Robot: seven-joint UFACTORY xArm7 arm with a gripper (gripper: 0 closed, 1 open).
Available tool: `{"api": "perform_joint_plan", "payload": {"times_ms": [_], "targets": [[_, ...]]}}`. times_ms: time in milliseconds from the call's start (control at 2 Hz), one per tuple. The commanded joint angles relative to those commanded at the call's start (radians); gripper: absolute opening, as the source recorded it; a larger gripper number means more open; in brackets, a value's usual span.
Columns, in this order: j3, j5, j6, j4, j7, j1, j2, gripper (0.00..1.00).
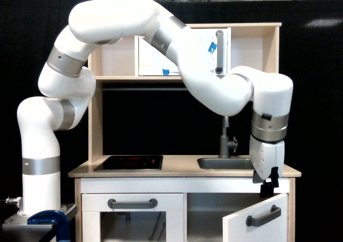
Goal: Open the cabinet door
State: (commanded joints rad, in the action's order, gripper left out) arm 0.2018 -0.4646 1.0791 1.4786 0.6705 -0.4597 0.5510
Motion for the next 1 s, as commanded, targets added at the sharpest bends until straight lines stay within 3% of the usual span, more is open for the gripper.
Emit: {"api": "perform_joint_plan", "payload": {"times_ms": [500,1000], "targets": [[-0.037,-0.004,0.201,-0.096,0.047,-0.102,-0.253,1.00],[-0.053,-0.013,0.208,-0.162,0.075,-0.113,-0.312,1.00]]}}
